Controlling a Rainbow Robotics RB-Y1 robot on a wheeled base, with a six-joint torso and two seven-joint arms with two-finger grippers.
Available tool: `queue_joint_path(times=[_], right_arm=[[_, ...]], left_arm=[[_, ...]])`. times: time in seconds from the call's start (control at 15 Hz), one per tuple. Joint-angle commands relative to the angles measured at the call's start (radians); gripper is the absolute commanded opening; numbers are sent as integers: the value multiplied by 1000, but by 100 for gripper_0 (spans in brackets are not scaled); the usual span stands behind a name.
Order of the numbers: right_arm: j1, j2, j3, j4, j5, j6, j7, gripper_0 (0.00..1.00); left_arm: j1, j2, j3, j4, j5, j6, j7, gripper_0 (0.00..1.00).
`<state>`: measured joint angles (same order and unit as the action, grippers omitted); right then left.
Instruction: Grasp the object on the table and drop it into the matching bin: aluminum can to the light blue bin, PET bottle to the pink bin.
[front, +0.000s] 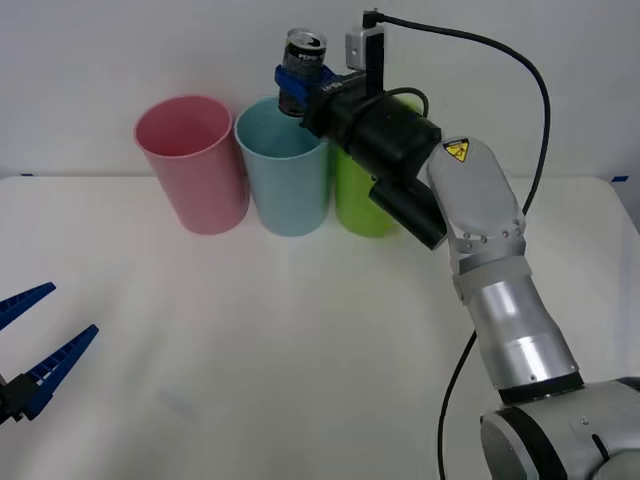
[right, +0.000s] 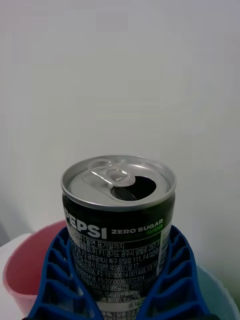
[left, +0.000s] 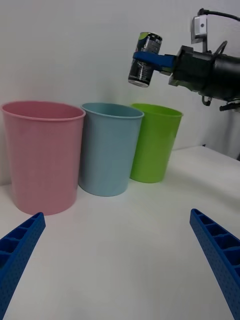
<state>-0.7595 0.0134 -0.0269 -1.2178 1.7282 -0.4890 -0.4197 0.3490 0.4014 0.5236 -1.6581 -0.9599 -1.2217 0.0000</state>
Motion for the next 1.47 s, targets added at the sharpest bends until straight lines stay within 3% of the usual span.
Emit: queue_joint_path(times=[0.07, 0.33, 1.13, 1.2, 1.27, 1.33, 1.47], right_arm=[[-95, 4, -10, 146, 14, 70, 30, 0], [-193, 4, -11, 302, 17, 110, 72, 0], [-196, 4, 38, 316, 14, 109, 88, 0], [-196, 4, 38, 316, 16, 109, 91, 6], [-196, 4, 38, 316, 16, 109, 99, 76], [-196, 4, 33, 314, 16, 109, 104, 100], [-196, 4, 32, 316, 14, 109, 113, 100]], left_arm=[[0, 0, 0, 0, 0, 0, 0, 100], [0, 0, 0, 0, 0, 0, 0, 100], [0, 0, 0, 0, 0, 0, 0, 100], [0, 0, 0, 0, 0, 0, 0, 100], [0, 0, 0, 0, 0, 0, 0, 100], [0, 0, 0, 0, 0, 0, 0, 100], [0, 0, 0, 0, 0, 0, 0, 100]])
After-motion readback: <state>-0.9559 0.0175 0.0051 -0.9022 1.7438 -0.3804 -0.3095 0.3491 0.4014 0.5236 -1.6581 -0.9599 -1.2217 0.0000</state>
